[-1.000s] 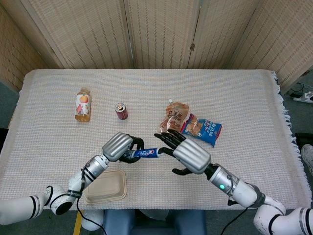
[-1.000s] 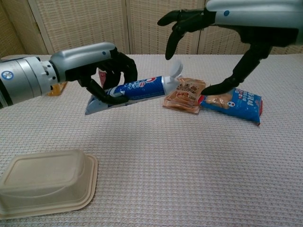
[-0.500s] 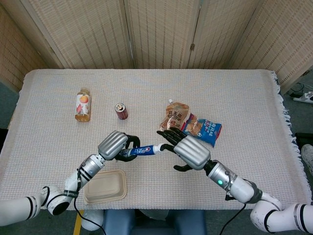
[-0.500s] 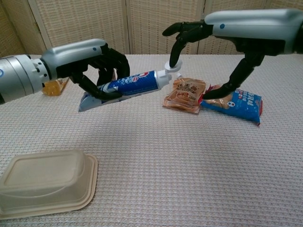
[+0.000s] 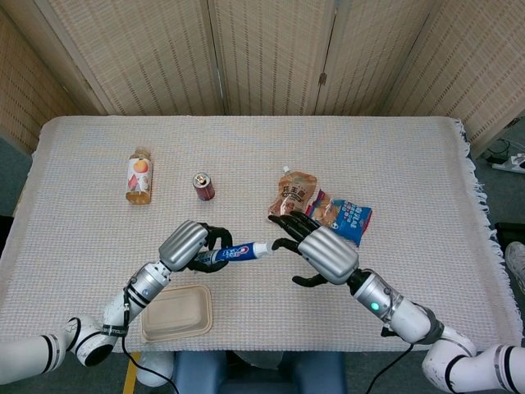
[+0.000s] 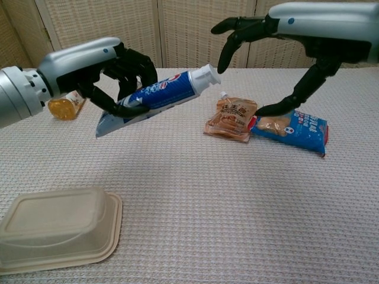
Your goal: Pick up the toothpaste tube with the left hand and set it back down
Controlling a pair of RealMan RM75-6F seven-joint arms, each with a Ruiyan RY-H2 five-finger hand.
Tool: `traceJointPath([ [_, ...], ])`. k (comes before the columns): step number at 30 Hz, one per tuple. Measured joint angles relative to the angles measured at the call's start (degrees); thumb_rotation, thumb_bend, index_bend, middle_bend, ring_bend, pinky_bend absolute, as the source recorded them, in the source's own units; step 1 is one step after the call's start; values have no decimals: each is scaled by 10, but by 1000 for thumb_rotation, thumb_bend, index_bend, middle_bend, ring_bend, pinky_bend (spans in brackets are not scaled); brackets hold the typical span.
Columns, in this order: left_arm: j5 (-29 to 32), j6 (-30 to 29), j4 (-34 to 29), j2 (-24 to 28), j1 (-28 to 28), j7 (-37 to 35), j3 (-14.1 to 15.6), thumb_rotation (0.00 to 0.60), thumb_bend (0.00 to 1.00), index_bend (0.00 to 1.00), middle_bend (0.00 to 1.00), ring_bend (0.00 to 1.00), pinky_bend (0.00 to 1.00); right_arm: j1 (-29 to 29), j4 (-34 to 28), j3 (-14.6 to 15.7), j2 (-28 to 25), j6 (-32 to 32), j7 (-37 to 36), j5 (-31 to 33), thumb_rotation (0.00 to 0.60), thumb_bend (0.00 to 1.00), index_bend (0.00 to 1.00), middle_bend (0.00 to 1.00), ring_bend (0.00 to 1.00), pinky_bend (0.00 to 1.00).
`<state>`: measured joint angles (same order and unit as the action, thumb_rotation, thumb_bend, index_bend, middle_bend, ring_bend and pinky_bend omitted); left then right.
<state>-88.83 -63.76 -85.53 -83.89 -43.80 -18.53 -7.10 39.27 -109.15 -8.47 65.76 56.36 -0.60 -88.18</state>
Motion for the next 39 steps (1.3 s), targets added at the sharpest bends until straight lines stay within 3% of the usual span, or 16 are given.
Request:
traceJointPath([
  [3, -10, -18, 4, -7, 5, -1, 3, 600, 826, 733, 752, 684, 623, -9, -5, 1, -6, 27, -40, -18, 600, 270, 227, 16, 0, 0],
  [6, -28, -36, 6, -18, 9, 1, 8, 600, 826, 733, 752, 684, 623, -14, -6, 2, -6, 44, -89, -33, 576, 270, 57, 5, 0, 0],
  [8, -33, -40, 3, -24, 9, 6, 10, 600, 826, 733, 752, 684, 622, -13, -6, 3, -2, 48, -124, -40, 481, 264, 1, 0, 0, 0],
  [11, -34, -39, -3, -27, 7, 15, 8, 600, 826, 733, 752, 684, 621, -9, -6, 3, 9, 50, -178, -45, 342, 204, 0, 0, 0, 0],
  [14, -29, -36, -9, -29, 5, 20, 5, 600, 826, 733, 752, 684, 621, -2, -3, 2, 26, 51, -230, -47, 271, 160, 0, 0, 0, 0],
  [25, -14, -32, -14, -41, 0, 5, -8, 600, 828, 733, 752, 684, 621, 20, 46, -7, 117, 63, -296, -40, 252, 150, 0, 0, 0, 0],
  [39, -15, -42, -1, -47, 0, -19, -12, 600, 830, 733, 752, 684, 620, 29, 79, -10, 149, 80, -356, -37, 250, 151, 0, 0, 0, 0],
])
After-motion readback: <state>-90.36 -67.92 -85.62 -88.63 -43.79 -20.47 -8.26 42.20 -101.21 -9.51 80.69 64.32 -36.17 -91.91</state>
